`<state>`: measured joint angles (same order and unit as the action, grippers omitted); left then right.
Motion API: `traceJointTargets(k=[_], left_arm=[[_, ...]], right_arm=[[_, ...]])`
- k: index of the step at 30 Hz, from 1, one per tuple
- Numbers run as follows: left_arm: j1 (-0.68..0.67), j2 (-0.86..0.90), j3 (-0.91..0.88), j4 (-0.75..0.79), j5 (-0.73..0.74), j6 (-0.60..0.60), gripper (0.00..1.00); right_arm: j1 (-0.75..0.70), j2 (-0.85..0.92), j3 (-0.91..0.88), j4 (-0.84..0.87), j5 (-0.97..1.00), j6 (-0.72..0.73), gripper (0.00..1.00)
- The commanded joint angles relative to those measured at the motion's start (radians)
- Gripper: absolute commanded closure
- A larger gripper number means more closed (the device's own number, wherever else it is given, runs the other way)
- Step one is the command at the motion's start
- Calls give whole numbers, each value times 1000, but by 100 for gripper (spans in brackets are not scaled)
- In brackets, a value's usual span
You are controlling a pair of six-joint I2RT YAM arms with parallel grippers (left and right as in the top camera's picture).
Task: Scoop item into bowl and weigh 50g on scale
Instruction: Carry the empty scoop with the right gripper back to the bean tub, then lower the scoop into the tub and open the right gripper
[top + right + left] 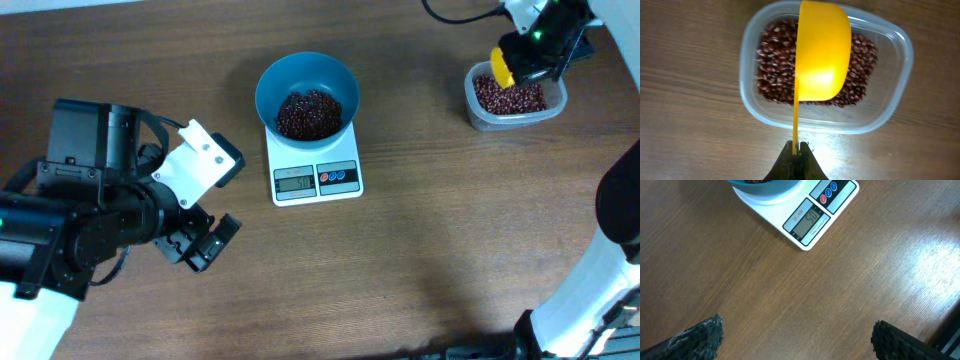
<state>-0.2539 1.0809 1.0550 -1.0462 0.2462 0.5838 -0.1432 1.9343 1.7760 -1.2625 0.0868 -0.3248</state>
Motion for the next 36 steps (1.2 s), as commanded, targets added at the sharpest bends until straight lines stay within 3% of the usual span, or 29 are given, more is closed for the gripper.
traceJointTargets(k=[1,2,6,8,14,19,27,29,30,33,35,36], left_arm=[[5,-1,-7,2,0,15,1],[5,-1,-7,2,0,15,1],[5,-1,-7,2,0,15,1],[5,-1,-7,2,0,16,1],[5,-1,-7,2,0,15,1],[5,-1,-7,2,0,15,1],[5,-1,-7,2,0,15,1],[5,-1,-7,2,0,15,1],[5,-1,-7,2,0,15,1],[5,-1,-7,2,0,15,1],[5,-1,-7,2,0,15,1],[5,-1,-7,2,0,15,1]], right_arm=[[0,-13,-11,3,89,42,96],[-2,-13,-11,3,70,137,96],[-128,-50,-10,-4,-495,269,96],[-275,-54,-11,-5,-755,415,96],[-396,-48,-64,0,-839,484,96],[-403,-48,-324,183,-851,484,96],[-420,-47,-388,332,-790,499,91],[-420,-47,-389,332,-789,499,66],[-420,-47,-389,332,-789,499,65],[-420,-47,-389,332,-770,499,44],[-420,-47,-389,320,-743,499,23],[-420,-47,-389,308,-731,526,4]])
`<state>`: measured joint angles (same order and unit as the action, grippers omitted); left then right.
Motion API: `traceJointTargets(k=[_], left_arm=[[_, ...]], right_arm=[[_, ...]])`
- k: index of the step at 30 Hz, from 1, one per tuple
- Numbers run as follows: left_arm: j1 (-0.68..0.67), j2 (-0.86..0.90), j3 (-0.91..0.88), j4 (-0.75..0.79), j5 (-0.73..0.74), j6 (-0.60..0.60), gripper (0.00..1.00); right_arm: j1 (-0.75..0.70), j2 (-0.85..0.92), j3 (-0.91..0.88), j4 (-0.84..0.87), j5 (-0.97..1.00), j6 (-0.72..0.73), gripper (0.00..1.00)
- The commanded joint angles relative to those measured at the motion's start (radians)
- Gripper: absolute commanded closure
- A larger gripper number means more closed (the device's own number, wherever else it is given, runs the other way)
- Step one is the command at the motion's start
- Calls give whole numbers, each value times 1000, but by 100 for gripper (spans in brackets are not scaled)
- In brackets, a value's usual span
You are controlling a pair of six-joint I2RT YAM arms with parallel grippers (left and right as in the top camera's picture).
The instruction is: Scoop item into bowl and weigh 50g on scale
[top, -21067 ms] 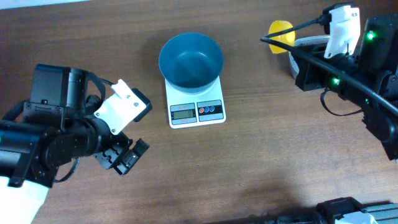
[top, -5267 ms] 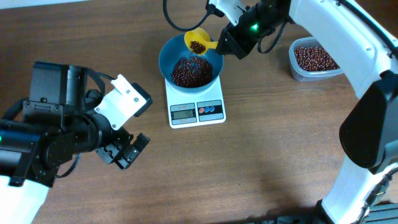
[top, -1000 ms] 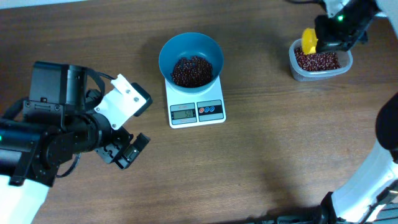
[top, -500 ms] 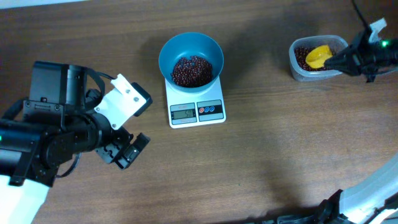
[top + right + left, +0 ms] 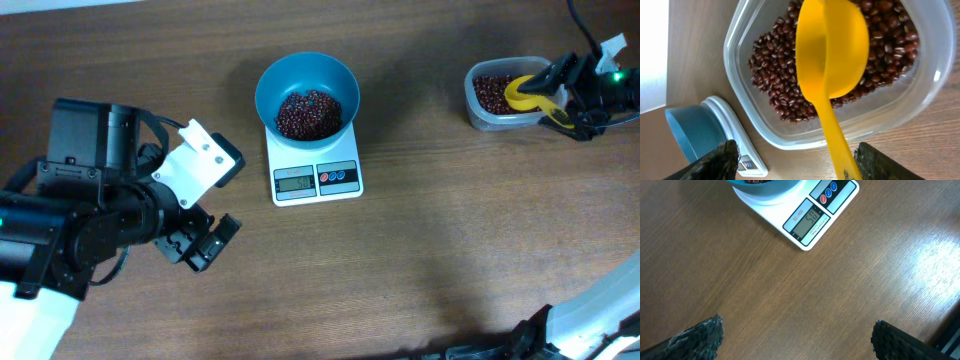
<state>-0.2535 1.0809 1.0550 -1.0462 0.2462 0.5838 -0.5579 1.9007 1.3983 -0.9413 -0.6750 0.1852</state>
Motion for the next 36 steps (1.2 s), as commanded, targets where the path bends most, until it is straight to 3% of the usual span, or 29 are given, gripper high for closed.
traceJointTargets(k=[1,5,12,18,20,22,25,27,29,32,36], left_arm=[[5,-1,-7,2,0,15,1],[5,-1,-7,2,0,16,1],[5,-1,-7,2,0,15,1],[5,-1,-7,2,0,16,1],[5,-1,-7,2,0,15,1],[5,-1,-7,2,0,15,1],[5,-1,-7,2,0,15,1],[5,-1,-7,2,0,15,1],[5,-1,-7,2,0,15,1],[5,-1,-7,2,0,15,1],[5,-1,-7,2,0,15,1]], right_arm=[[-5,-13,-11,-31,43,68,1],[-5,-13,-11,-82,40,282,1],[-5,-51,-10,-87,150,333,1],[-5,-422,-10,-107,200,348,1],[-5,-513,-10,-265,425,433,1],[-5,-567,-10,-339,461,451,1],[-5,-769,-10,-312,481,454,1],[-5,-994,-35,-360,571,515,1],[-5,-1211,-173,-360,578,665,1],[-5,-1448,-493,-332,519,755,1],[-5,-1476,-859,1,444,929,1]])
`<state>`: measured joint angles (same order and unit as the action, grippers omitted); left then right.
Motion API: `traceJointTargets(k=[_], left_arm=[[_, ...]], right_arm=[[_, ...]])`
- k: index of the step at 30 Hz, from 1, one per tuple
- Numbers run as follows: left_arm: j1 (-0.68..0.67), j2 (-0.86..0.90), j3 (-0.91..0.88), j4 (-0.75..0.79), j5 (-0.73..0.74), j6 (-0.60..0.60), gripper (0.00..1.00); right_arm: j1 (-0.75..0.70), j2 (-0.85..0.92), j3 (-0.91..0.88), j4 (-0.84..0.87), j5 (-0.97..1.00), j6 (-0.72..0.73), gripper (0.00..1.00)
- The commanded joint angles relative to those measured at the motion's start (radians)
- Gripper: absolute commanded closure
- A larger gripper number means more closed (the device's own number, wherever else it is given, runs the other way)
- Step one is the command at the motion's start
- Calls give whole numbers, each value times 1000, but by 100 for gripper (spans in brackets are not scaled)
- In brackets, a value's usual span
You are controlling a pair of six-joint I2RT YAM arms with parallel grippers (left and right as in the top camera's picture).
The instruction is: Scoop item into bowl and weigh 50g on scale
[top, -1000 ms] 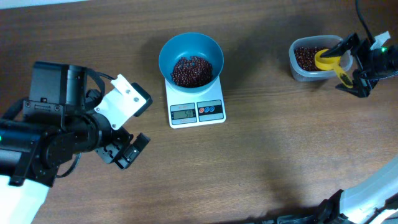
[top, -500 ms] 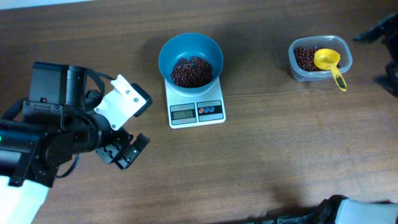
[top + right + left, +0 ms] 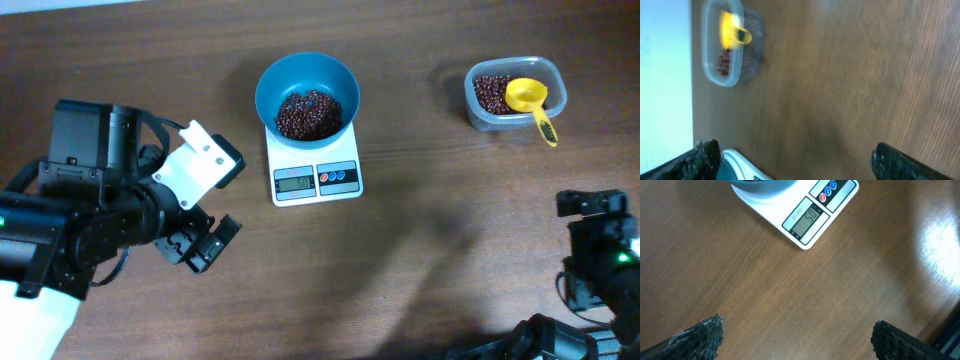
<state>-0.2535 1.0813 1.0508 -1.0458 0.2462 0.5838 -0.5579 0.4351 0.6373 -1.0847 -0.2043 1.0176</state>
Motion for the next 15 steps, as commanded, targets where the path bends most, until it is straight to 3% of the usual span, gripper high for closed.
traceJointTargets(k=[1,2,4,7,9,15], left_arm=[[5,-2,-3,2,0,15,1],[5,-1,-3,2,0,15,1],[5,-1,-3,2,0,15,1],[5,-2,-3,1,0,15,1],[5,-2,-3,2,0,15,1],[5,-1,-3,1,0,15,1]], right_arm=[[-5,-10,-158,303,-28,109,1],[-5,-10,-183,403,-28,109,1],[-5,-10,-183,434,-29,100,1],[-5,-10,-114,445,-130,-256,1],[-5,-10,-19,451,-174,-386,1],[-5,-10,19,520,-207,-269,1]])
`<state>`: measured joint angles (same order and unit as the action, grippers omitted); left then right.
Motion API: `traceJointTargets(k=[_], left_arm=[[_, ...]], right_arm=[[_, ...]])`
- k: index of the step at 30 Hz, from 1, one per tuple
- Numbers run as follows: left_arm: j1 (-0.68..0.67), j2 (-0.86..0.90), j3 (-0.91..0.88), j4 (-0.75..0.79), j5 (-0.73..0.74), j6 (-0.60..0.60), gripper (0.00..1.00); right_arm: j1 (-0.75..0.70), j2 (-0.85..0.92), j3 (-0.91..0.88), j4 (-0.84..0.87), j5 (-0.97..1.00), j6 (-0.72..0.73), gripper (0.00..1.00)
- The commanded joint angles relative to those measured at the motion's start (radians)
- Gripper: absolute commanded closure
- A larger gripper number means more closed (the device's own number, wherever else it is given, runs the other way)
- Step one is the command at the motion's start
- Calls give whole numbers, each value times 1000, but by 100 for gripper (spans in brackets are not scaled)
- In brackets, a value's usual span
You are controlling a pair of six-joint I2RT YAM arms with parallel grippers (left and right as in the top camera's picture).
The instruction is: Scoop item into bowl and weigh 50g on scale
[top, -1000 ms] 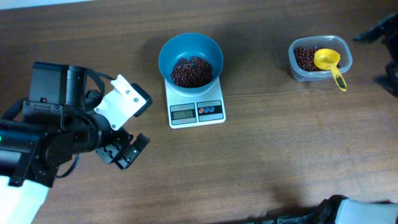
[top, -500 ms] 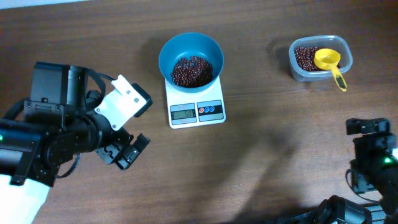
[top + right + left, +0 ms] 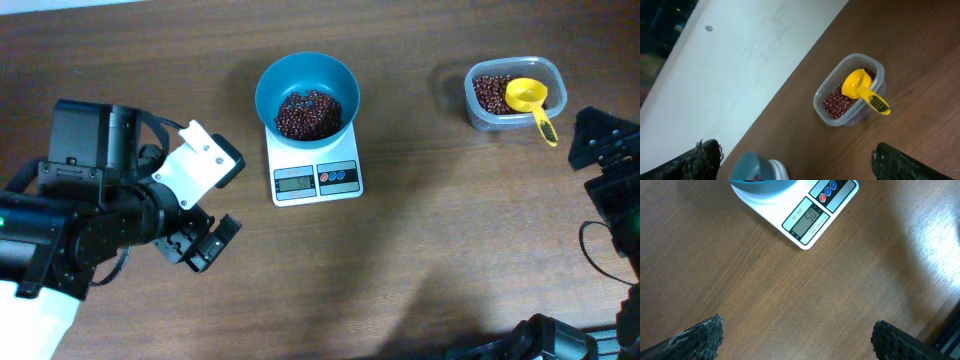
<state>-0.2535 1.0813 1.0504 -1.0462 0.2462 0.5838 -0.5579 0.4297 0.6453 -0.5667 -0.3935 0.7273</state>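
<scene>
A blue bowl [image 3: 307, 72] of red beans [image 3: 307, 113] stands on the white scale [image 3: 317, 180], whose display [image 3: 809, 219] reads about 50. The yellow scoop [image 3: 526, 96] lies in the clear bean container [image 3: 470, 103], its handle over the near rim. My right gripper [image 3: 797, 160] is open and holds nothing. It sits back at the table's right edge and faces the container [image 3: 826, 98] and scoop [image 3: 860, 86] from a distance. My left gripper [image 3: 797, 337] is open over bare wood, left of and nearer than the scale.
A pale wall [image 3: 740, 60] runs behind the table's far edge. The left arm's black body [image 3: 90, 200] takes up the near left of the table. The right arm [image 3: 608, 160] stands at the right edge, just nearer than the container.
The right arm moved from the near right corner to the right edge, closer to the container. Its camera now faces the container, the wall and the bowl. The left arm has not moved.
My right gripper was shut on the scoop's handle, holding it over the bean container. Then it was open with the scoop lying in the beans. Afterwards it was far back at the near right, now at the right edge. The scale showed about 50 throughout.
</scene>
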Motion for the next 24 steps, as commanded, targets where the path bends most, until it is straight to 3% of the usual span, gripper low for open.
traceJointTargets(k=[1,7,12,14,15,18,22,24], left_arm=[[5,-1,-3,2,0,15,1],[5,-1,-3,2,0,15,1],[5,-1,-3,2,0,15,1],[5,-2,-3,2,0,15,1],[5,-1,-3,2,0,15,1],[5,-1,-3,2,0,15,1],[5,-1,-3,2,0,15,1],[5,-2,-3,2,0,15,1]], right_arm=[[-5,-5,11,-15,-19,22,1],[9,-9,11,-220,-15,10,1],[393,-128,10,-283,319,10,1],[483,-193,8,-303,411,-19,1],[520,-250,0,-309,409,-150,1],[541,-381,-23,-301,402,-315,1],[567,-426,-165,-89,209,-782,1],[599,-426,-268,8,209,-783,1]])
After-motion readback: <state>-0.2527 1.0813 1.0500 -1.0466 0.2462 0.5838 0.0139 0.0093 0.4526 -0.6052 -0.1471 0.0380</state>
